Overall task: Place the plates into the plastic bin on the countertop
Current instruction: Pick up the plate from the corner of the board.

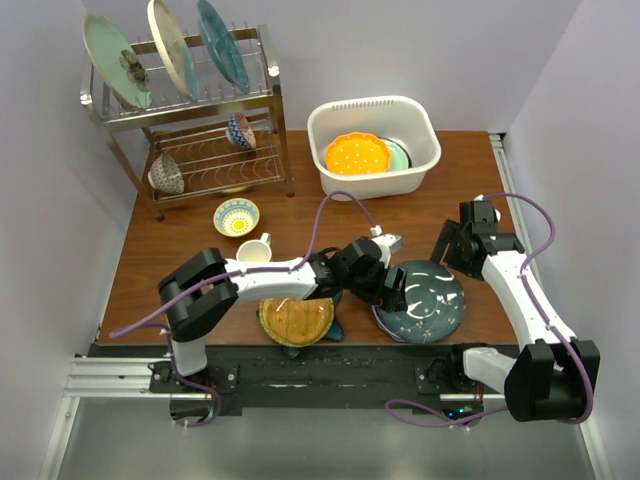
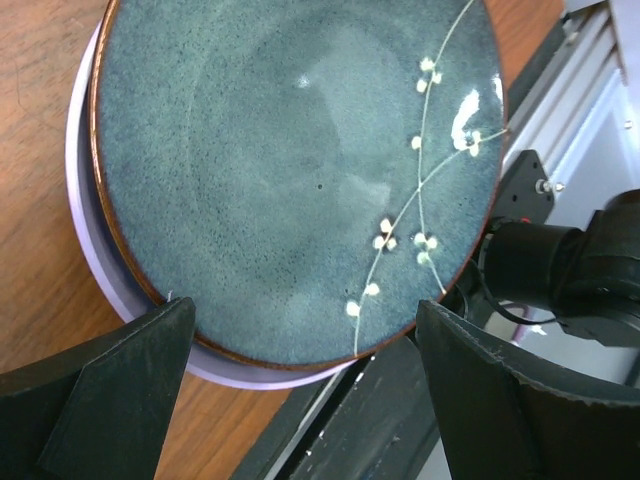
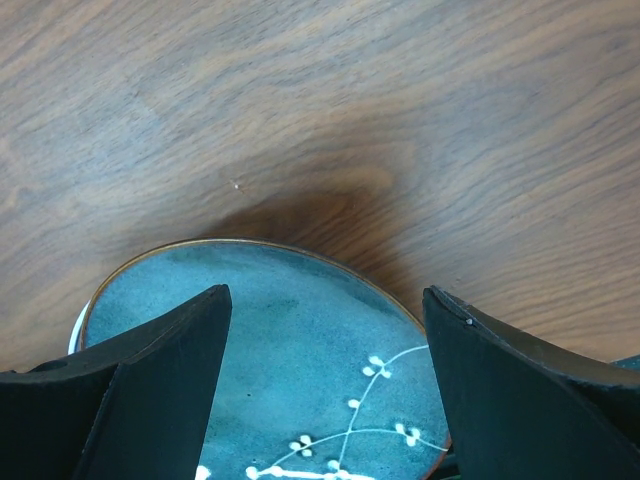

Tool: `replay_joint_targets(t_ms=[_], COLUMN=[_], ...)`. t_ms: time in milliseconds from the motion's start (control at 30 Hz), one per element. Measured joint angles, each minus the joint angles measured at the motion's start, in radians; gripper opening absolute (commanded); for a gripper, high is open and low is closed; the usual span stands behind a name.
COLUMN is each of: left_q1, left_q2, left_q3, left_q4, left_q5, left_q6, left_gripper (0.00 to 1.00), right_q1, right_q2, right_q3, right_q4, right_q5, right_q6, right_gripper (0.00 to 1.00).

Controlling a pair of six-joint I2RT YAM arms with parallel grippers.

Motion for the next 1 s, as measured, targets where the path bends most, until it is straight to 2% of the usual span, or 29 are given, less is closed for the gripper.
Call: replay_joint_targets(t_ms=[767,1000], left_q1=[-0.038,-0.032], left_q2=[0.136,0.143], left_q3=[0.18,0.193], left_q4=[-0.118,-0.137], left_q5=[-0.095,-0.121], left_q6=[0.018,0.008], left_gripper=[0.97,0.97], right_q1=[-0.003,-0.01], right_q2=[0.084,0.092], right_q3=[0.0,0.0], right_q4=[0.008,0.019], right_q5=[-0.103,-0.16], right_q6=[-0.046,-0.084], right_gripper=[0.8,0.8])
